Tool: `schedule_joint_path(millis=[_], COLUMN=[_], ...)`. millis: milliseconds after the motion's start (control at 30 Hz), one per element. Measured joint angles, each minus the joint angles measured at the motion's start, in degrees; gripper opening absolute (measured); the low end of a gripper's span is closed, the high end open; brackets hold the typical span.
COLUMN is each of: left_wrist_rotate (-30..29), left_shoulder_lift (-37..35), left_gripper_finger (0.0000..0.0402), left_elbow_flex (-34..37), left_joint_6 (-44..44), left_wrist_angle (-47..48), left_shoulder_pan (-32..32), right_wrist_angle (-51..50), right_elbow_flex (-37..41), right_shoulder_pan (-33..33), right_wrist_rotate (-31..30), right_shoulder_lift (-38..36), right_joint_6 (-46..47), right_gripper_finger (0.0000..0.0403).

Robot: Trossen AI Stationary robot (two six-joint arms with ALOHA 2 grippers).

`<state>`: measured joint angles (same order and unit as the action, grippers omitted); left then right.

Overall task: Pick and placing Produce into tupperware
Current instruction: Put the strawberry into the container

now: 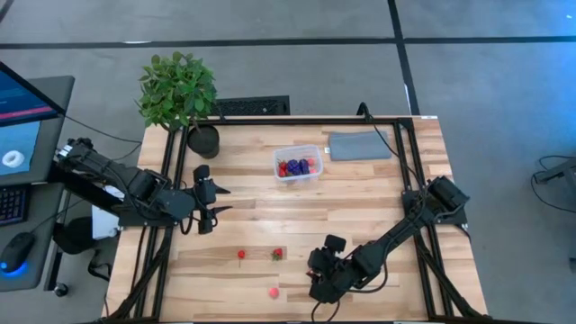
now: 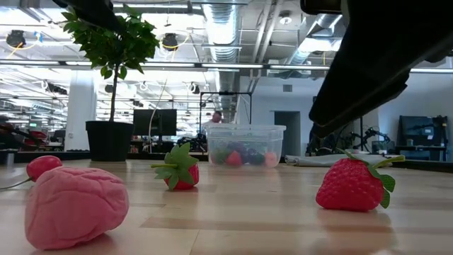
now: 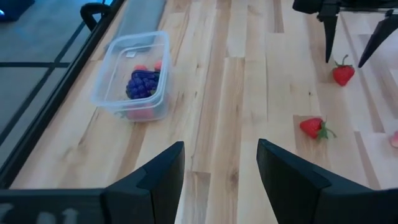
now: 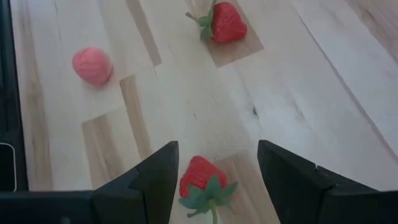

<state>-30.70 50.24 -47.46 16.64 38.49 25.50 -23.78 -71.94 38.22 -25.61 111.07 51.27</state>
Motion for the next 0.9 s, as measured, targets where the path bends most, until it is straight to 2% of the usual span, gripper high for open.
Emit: schedule_joint_path(millis=[633, 900], left_wrist_rotate=[1.73, 2.17], left_shoulder_lift=[0.0, -0.01], left_gripper_finger=[0.0193, 0.0193], left_elbow_flex=[0.0, 0.0], left_joint_6=[1.62, 1.99], left_wrist_angle=[-0.33, -0.78], left_shoulder_pan=[0.0, 0.0], right_wrist_angle=[2.23, 2.13], right_elbow_flex=[0.16, 0.9], right_shoulder_pan=[0.81, 0.92], right_wrist_rotate=[0.03, -2.13], right_shoulder_lift=[2.03, 2.67], right_joint_6=[1.96, 2.77], right_gripper_finger=[0.0244, 0.0244])
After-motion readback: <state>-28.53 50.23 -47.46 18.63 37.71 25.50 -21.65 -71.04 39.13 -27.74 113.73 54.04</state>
